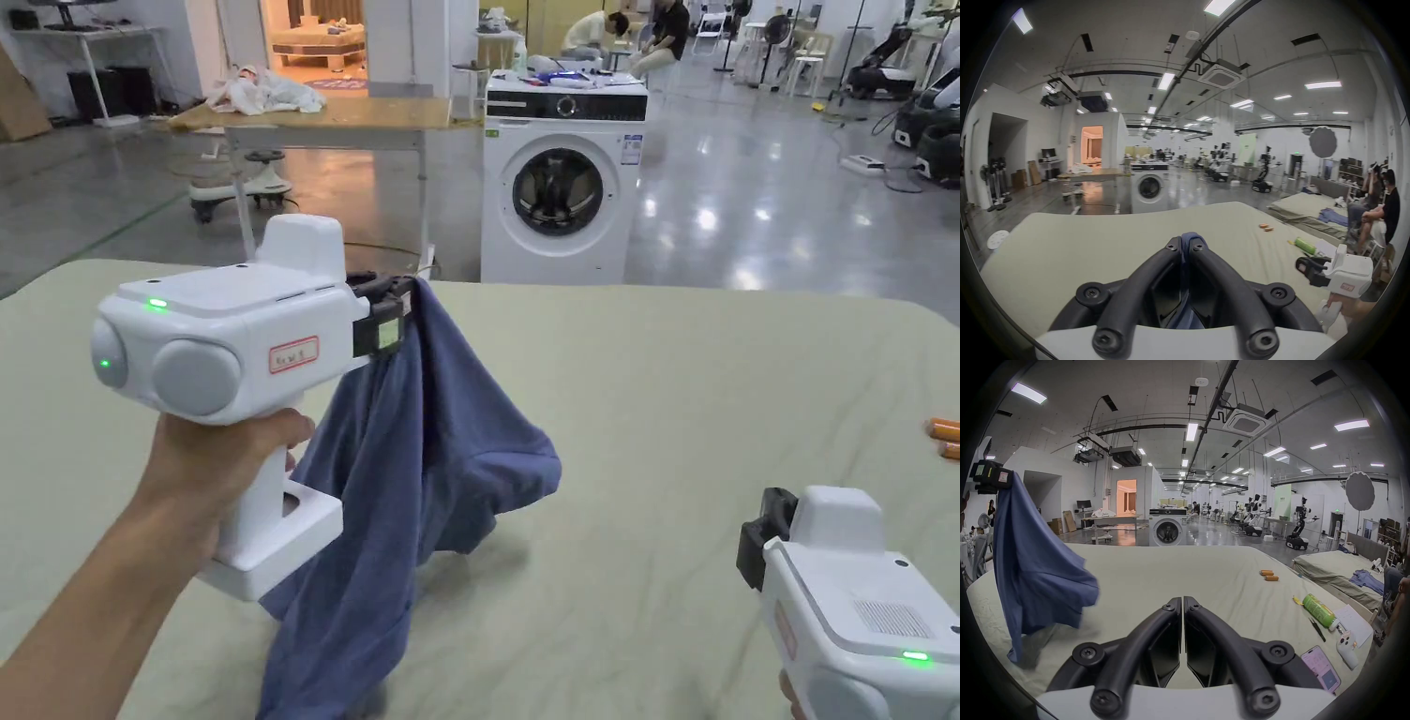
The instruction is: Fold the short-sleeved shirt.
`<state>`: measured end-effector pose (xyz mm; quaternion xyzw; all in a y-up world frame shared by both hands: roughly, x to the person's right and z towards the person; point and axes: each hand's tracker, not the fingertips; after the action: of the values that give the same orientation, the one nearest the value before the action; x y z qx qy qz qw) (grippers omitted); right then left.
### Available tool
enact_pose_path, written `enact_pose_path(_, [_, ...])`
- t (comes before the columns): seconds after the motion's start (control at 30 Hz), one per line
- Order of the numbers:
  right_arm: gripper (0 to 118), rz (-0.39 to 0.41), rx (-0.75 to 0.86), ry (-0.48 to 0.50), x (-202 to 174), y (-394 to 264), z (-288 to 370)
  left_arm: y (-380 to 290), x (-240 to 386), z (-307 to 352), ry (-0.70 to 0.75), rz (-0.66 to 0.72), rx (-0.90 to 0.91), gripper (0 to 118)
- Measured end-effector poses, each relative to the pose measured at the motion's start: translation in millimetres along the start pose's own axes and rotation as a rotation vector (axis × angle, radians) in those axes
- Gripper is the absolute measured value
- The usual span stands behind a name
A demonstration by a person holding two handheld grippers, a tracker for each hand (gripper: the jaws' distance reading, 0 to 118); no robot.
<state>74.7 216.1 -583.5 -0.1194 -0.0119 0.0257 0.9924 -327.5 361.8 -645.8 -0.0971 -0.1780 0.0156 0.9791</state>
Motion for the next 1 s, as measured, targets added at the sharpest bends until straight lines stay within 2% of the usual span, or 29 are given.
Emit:
enact_pose_path(0.2, [1,-0.013,-0.005,-0.059,27.4,-2.6,8.8,-36.7,62.4,-45.2,-0.217,-0.020,-0.042,0])
enact_pose_path(0.4, [1,-0.022,-0.025,-0.093,45.9,-11.4,14.7,-100.7,84.6,-67.3,-0.231,-0.018,-0.181,0])
enact_pose_path(0.47, [1,-0.019,-0.036,-0.098,48.0,-13.4,15.1,-122.4,82.2,-65.6,-0.223,-0.013,-0.199,4])
enact_pose_path(0.53, [1,-0.019,-0.043,-0.098,48.4,-14.1,14.4,-137.0,76.6,-60.6,-0.211,0.007,-0.206,16])
enact_pose_path(0.6, [1,-0.022,-0.049,-0.093,47.2,-14.3,14.0,-146.9,67.9,-53.6,-0.201,0.032,-0.211,39])
enact_pose_path(0.67, [1,-0.019,-0.052,-0.081,42.6,-13.5,12.5,-153.5,55.8,-42.4,-0.186,0.051,-0.216,72])
enact_pose_path(0.7, [1,-0.015,-0.053,-0.075,39.9,-12.7,12.1,-156.2,50.1,-36.0,-0.181,0.052,-0.211,79])
enact_pose_path(1.0, [1,-0.018,-0.002,-0.010,3.5,7.1,5.9,-153.0,-23.2,33.6,0.061,0.105,0.001,78])
